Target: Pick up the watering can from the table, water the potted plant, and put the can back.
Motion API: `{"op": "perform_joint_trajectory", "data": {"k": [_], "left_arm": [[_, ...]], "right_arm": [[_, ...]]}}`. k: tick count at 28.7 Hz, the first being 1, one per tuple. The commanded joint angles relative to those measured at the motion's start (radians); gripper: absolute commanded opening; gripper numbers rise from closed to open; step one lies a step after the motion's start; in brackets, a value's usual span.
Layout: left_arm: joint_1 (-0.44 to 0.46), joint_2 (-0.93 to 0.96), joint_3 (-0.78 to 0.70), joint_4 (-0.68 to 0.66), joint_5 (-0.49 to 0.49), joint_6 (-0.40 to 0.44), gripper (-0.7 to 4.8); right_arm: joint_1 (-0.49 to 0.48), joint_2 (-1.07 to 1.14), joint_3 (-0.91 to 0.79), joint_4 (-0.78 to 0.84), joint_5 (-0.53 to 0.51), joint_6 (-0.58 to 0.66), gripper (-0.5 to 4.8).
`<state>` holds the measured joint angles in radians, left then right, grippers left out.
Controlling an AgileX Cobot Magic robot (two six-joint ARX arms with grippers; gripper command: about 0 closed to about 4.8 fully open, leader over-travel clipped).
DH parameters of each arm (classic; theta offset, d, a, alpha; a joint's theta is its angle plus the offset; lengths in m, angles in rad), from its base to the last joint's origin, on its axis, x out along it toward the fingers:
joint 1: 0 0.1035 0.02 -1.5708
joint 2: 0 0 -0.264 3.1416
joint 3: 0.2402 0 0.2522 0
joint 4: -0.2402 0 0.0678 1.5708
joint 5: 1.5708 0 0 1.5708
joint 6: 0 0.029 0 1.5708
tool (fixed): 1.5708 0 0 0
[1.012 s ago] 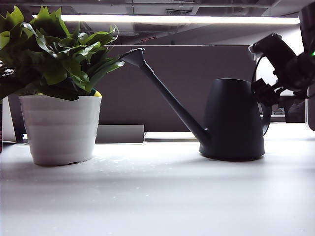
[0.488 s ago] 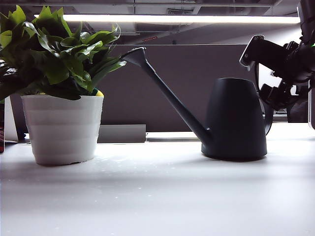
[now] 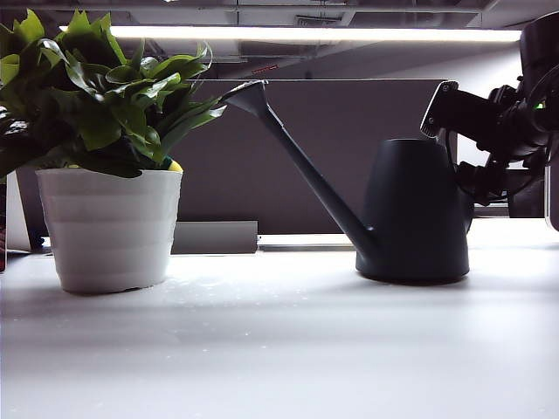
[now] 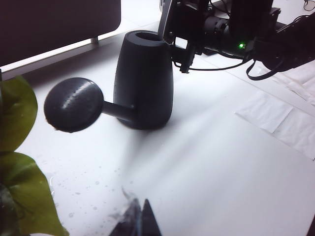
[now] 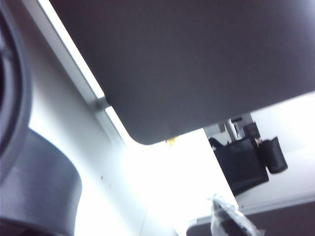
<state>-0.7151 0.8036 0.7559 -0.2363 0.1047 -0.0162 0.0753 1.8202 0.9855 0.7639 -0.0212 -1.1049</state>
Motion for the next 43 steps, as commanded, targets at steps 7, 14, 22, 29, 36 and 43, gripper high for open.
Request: {"op": "perform_joint_trajectory", "data": {"k": [7,14,22,29,36,43], "left_arm": [[0.0,-0.001,0.004,0.009,-0.02,0.001,-0.06],[0.0,-0.001,0.004,0.008,-0.023,0.001,-0.06],[0.0,-0.002,0.004,0.01,-0.022,0.001,-0.06],[0.0,-0.003,0.004,0.013,-0.014,0.001,-0.06],[0.0,-0.013,0.004,0.013,-0.077,0.001,-0.06],[0.0,-0.107,0.005,-0.035,-0.297,0.01,-0.06]], "right_arm": [[0.008,0.014,0.027,-0.053,-0.166,-0.006,2.55],[0.008,0.014,0.027,-0.087,-0.234,0.0,-0.05],[0.049,-0.028,0.005,-0.093,0.102,0.047,-0.05],[0.102,-0.175,-0.023,-0.114,0.155,0.065,-0.05],[0.134,-0.295,-0.023,-0.145,0.161,0.065,-0.05],[0.134,-0.391,-0.005,-0.166,0.137,0.056,-0.04]]}}
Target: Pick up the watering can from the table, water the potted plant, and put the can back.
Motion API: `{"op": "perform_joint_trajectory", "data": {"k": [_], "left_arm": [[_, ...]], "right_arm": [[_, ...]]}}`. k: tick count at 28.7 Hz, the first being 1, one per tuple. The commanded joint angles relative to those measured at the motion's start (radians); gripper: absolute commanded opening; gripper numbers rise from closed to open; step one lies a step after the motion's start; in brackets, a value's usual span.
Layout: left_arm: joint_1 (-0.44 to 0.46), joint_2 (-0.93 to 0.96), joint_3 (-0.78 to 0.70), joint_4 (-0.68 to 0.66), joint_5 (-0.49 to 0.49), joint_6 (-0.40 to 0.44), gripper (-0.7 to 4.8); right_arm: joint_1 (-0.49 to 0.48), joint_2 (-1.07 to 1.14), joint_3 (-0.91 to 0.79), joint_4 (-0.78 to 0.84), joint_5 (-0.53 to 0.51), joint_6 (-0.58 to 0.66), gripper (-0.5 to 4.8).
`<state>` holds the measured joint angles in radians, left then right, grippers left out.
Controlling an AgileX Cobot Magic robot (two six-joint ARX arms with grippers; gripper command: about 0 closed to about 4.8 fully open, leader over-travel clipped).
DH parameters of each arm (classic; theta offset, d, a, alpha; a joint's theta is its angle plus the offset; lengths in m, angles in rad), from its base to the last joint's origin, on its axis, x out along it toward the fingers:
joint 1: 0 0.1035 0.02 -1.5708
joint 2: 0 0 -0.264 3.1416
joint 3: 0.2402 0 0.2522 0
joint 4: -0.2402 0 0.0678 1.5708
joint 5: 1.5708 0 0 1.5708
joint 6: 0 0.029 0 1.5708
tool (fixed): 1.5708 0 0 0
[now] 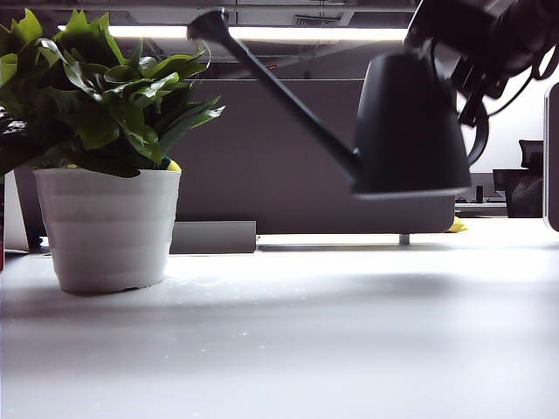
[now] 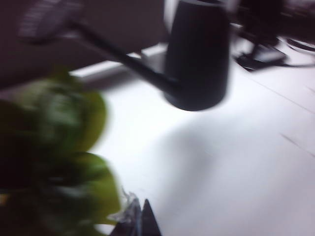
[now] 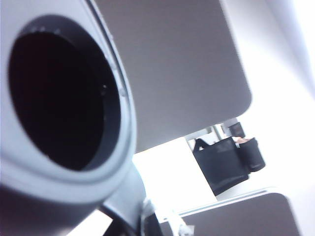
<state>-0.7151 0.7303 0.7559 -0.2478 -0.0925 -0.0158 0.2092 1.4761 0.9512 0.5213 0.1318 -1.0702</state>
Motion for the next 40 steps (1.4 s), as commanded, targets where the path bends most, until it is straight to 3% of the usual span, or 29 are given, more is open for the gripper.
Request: {"op": "perform_joint_trajectory", "data": {"k": [1,9,17,27,30,33,37,40], "left_arm": [[0.0,-0.046,0.007,-0.039,-0.125,0.018,-0.06],[0.001,-0.075,0.114,-0.246,-0.224,0.053,-0.06],[0.001,-0.075,0.207,-0.401,-0.414,0.053,-0.06],[0.007,-0.055,0.218,-0.417,-0.389,0.109,-0.06],[0.064,-0.035,0.218,-0.387,-0.336,0.14,-0.06],[0.175,-0.009,0.218,-0.363,-0.196,0.141,-0.06],[0.389,0.045,0.218,-0.334,0.016,0.14,-0.06],[0.533,0.084,0.218,-0.321,0.194,0.128,-0.06]], "right_arm": [[0.001,-0.057,0.044,0.052,-0.022,0.022,-0.04],[0.081,-0.063,0.235,-0.126,-0.033,-0.016,-0.04],[0.144,-0.053,0.372,-0.276,-0.034,-0.092,-0.04],[0.144,0.053,0.512,-0.293,-0.045,-0.183,-0.03],[0.144,0.092,0.562,-0.294,-0.045,-0.188,-0.04],[0.144,0.135,0.62,-0.293,-0.045,-0.188,-0.03],[0.144,0.184,0.68,-0.292,-0.055,-0.2,-0.03],[0.143,0.214,0.698,-0.284,-0.069,-0.274,-0.03]]}}
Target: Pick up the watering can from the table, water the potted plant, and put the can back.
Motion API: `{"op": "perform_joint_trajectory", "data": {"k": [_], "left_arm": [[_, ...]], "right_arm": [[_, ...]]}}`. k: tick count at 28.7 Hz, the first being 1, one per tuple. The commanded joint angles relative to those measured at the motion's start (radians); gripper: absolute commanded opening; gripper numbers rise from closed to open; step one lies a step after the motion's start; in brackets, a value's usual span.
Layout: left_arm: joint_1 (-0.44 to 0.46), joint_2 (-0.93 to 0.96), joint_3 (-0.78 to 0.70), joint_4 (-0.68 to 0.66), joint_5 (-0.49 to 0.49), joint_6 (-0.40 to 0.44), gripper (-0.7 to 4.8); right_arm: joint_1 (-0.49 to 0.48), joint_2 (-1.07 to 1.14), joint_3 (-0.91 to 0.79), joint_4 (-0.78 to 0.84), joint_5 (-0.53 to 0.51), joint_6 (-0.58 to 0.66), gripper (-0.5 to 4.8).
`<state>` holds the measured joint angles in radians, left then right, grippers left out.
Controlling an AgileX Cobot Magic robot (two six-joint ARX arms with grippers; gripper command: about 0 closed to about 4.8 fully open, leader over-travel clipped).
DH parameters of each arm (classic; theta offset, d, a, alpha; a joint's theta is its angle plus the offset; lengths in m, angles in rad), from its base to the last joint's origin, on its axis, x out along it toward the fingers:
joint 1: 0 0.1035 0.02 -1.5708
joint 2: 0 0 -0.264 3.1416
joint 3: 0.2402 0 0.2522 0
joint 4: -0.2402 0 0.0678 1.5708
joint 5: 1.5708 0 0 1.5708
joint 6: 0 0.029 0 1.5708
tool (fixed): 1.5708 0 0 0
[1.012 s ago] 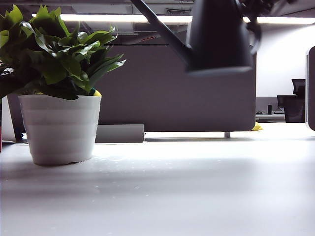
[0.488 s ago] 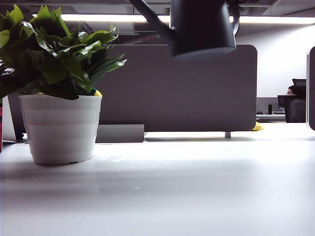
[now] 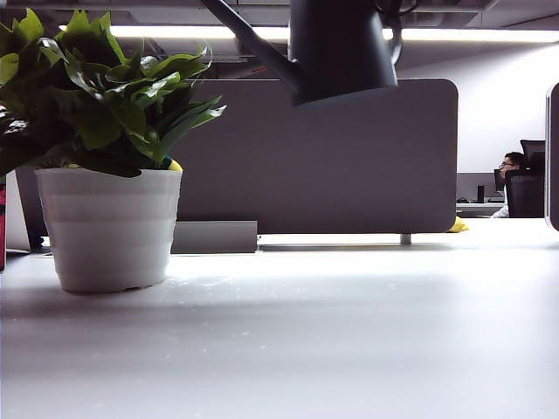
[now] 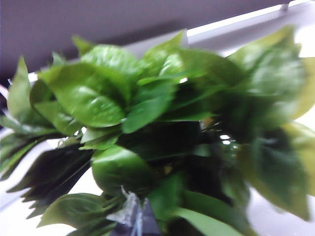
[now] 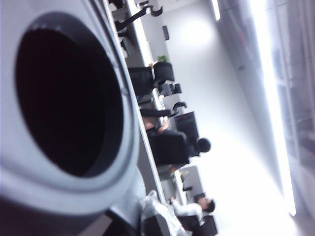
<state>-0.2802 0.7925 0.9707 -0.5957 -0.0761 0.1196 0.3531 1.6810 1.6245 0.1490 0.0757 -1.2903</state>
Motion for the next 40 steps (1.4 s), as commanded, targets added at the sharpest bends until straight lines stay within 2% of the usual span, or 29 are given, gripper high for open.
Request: {"op": "perform_joint_trajectory", "data": {"k": [1,2,4,7,11,17,21,29,31,37,40], "left_arm": [[0.132,0.033,0.003,0.026,0.222,-0.024,-0.06],[0.173,0.058,0.003,0.017,0.261,-0.057,-0.06],[0.189,0.084,0.003,-0.021,0.244,-0.067,-0.06],[0.174,0.102,0.003,-0.05,0.221,-0.068,-0.06],[0.135,0.102,0.003,-0.056,0.14,-0.067,-0.06],[0.132,0.101,0.003,-0.124,0.197,-0.068,-0.06],[0.121,0.101,0.003,-0.168,0.211,-0.067,-0.06],[0.099,0.101,0.003,-0.195,0.158,-0.04,-0.06],[0.099,0.1,0.003,-0.204,0.159,-0.04,-0.06],[0.099,0.1,0.003,-0.217,0.158,-0.022,-0.06],[0.099,0.1,0.003,-0.213,0.158,-0.022,-0.06]], "right_arm": [[-0.001,0.016,0.026,0.097,-0.016,-0.076,-0.03],[-0.003,0.032,0.026,0.11,-0.03,-0.116,-0.03],[-0.011,0.05,0.026,0.12,-0.03,-0.172,-0.03],[-0.012,0.074,0.026,0.181,-0.033,-0.231,-0.03],[-0.013,0.111,0.042,0.231,-0.059,-0.322,-0.04],[-0.013,0.195,0.129,0.288,-0.06,-0.415,-0.04],[-0.013,0.259,0.194,0.301,-0.104,-0.512,-0.04],[-0.007,0.285,0.25,0.391,-0.17,-0.547,-0.04],[-0.008,0.285,0.25,0.405,-0.218,-0.57,-0.05],[-0.008,0.286,0.253,0.417,-0.232,-0.607,-0.05],[-0.007,0.311,0.309,0.4,-0.206,-0.592,-0.05]]}}
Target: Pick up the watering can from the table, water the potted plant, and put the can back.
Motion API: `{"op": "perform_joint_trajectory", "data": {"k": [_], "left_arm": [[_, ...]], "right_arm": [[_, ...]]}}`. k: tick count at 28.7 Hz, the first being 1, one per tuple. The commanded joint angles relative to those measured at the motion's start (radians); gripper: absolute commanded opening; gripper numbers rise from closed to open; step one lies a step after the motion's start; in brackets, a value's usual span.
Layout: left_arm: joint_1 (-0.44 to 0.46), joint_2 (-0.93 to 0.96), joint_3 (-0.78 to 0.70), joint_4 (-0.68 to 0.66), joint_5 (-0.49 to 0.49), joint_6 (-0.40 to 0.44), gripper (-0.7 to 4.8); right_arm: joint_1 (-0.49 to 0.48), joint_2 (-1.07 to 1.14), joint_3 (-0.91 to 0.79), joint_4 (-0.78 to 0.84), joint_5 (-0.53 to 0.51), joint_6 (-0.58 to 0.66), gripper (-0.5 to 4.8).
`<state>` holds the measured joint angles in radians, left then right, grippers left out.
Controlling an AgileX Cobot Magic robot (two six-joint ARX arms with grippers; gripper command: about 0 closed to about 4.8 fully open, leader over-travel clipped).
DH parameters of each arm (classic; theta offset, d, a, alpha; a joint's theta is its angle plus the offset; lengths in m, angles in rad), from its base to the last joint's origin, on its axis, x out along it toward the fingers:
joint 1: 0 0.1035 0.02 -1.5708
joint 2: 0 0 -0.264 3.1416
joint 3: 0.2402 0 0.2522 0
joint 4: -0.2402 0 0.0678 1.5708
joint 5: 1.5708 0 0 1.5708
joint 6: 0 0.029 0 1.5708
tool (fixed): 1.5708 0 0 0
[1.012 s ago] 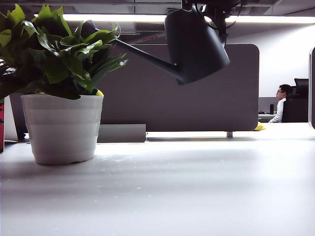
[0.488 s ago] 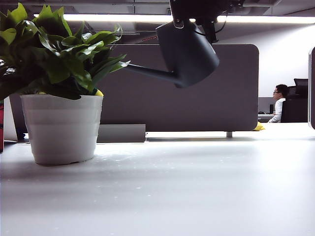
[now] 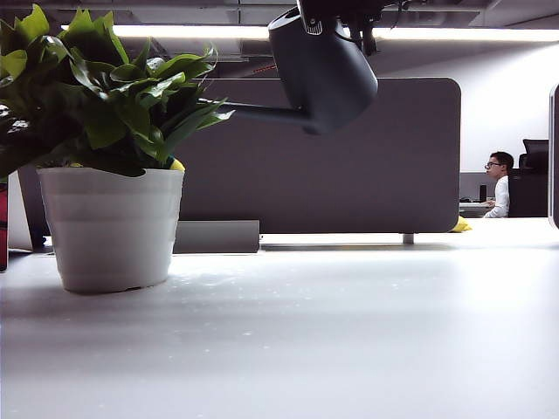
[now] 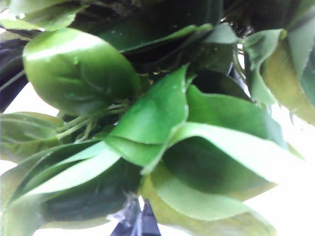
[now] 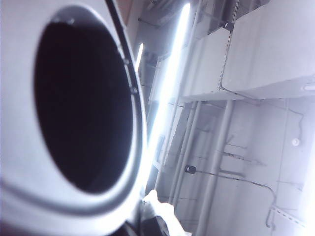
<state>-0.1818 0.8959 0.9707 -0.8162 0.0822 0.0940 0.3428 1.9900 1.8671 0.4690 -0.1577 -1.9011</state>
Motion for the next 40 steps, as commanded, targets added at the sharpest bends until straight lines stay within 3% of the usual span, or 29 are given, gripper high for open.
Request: {"op": "perform_joint_trajectory", "data": {"k": [1,6,28,40], "left_arm": [[0.001,-0.003,0.003,0.011,0.0,0.003,-0.06],[0.001,-0.003,0.003,0.018,0.0,0.003,-0.06],[0.001,-0.002,0.003,0.044,0.0,0.003,-0.06],[-0.015,-0.002,0.003,0.047,0.0,0.0,-0.06]], "right_arm": [[0.003,0.011,0.082,0.074,0.027,0.02,-0.05],[0.003,0.075,0.163,0.036,0.005,0.019,-0.05],[0.014,0.113,0.226,-0.031,0.056,0.077,-0.05],[0.024,0.119,0.225,-0.032,0.185,0.095,-0.05]]}}
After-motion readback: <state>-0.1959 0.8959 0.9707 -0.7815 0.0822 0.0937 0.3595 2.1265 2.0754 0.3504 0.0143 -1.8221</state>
